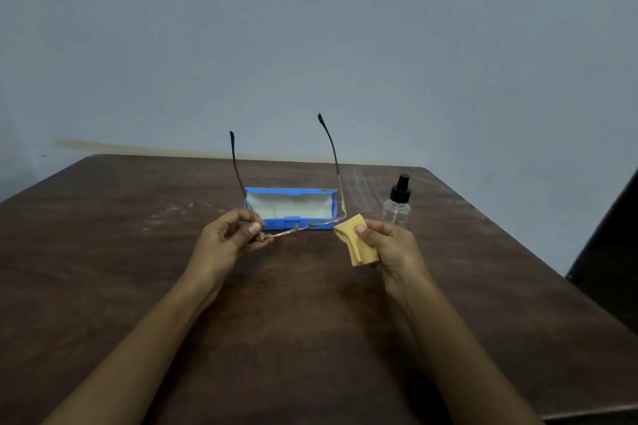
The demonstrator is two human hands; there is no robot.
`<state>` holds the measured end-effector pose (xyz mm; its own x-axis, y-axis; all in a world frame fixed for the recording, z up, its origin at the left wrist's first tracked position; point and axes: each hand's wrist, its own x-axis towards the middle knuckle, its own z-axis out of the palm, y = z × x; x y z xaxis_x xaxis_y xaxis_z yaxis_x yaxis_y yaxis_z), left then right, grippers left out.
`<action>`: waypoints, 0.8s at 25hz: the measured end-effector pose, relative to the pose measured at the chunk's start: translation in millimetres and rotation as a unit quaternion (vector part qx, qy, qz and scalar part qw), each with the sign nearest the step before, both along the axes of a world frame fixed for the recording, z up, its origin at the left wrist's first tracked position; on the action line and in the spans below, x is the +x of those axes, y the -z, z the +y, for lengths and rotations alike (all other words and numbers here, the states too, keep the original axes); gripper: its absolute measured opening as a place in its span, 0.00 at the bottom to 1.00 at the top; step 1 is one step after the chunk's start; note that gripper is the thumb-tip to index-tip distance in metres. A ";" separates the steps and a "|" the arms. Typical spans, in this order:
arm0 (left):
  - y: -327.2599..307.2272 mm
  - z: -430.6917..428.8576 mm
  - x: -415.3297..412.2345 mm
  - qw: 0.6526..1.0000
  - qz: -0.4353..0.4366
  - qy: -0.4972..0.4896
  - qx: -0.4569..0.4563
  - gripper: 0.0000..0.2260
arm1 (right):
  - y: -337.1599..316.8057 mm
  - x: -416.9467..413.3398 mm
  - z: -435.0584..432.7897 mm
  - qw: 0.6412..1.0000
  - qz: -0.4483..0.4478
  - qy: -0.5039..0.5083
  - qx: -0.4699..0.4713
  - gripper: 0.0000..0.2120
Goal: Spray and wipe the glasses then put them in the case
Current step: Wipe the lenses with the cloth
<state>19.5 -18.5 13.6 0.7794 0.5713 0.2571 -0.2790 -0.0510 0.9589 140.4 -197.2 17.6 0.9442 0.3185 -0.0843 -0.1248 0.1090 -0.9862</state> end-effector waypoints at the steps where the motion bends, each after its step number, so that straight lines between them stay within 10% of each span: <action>1: 0.6 -2.7 0.8 1.000 0.014 -0.003 0.024 0.09 | 0.8 0.4 -7.9 1.000 0.003 0.008 -0.019 0.10; 20: 12.1 -11.5 -2.0 0.986 0.066 -0.015 0.154 0.06 | 10.7 -2.2 -56.5 0.897 -0.154 0.125 -0.396 0.08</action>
